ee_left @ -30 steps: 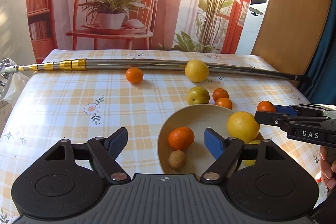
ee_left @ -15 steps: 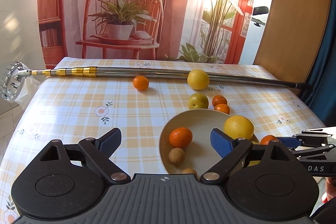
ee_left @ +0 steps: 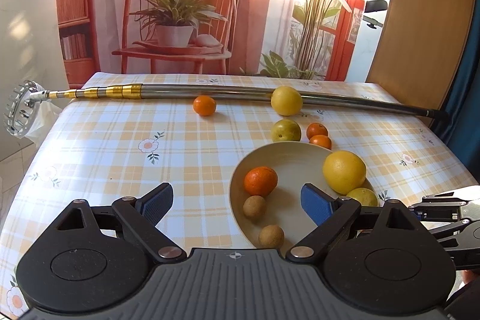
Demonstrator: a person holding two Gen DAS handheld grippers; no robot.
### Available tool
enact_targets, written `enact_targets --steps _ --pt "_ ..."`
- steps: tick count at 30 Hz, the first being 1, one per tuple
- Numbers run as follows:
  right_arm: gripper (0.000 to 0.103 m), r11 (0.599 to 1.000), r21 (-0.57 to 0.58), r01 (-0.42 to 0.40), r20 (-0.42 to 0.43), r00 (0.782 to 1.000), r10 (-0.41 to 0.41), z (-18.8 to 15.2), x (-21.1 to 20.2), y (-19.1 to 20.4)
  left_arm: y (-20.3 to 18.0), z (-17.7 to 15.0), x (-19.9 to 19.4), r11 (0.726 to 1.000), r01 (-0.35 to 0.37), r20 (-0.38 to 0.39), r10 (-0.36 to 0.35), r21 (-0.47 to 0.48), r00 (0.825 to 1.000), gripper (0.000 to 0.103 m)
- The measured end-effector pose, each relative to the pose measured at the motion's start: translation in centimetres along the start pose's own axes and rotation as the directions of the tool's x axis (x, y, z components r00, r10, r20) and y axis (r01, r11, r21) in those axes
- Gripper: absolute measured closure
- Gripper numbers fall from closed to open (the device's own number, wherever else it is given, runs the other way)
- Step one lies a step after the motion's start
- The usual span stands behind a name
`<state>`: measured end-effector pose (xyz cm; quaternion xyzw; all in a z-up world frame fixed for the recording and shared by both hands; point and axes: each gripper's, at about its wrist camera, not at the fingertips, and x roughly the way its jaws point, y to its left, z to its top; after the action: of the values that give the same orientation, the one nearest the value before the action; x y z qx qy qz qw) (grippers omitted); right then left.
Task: Organize fruits
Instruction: 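Lower the mandarin into the cream plate and open the right gripper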
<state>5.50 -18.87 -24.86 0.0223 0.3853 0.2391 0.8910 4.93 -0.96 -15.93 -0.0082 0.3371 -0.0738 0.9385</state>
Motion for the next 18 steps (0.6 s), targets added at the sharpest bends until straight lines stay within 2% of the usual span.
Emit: enact_targets --steps 18 --pt "0.071 0.999 0.026 -0.023 -0.037 0.999 0.024 -0.4 1.6 -0.2 -0.8 -0.2 0.1 0.999 0.007 -0.009 -0.006 0.05 1.0 0.009"
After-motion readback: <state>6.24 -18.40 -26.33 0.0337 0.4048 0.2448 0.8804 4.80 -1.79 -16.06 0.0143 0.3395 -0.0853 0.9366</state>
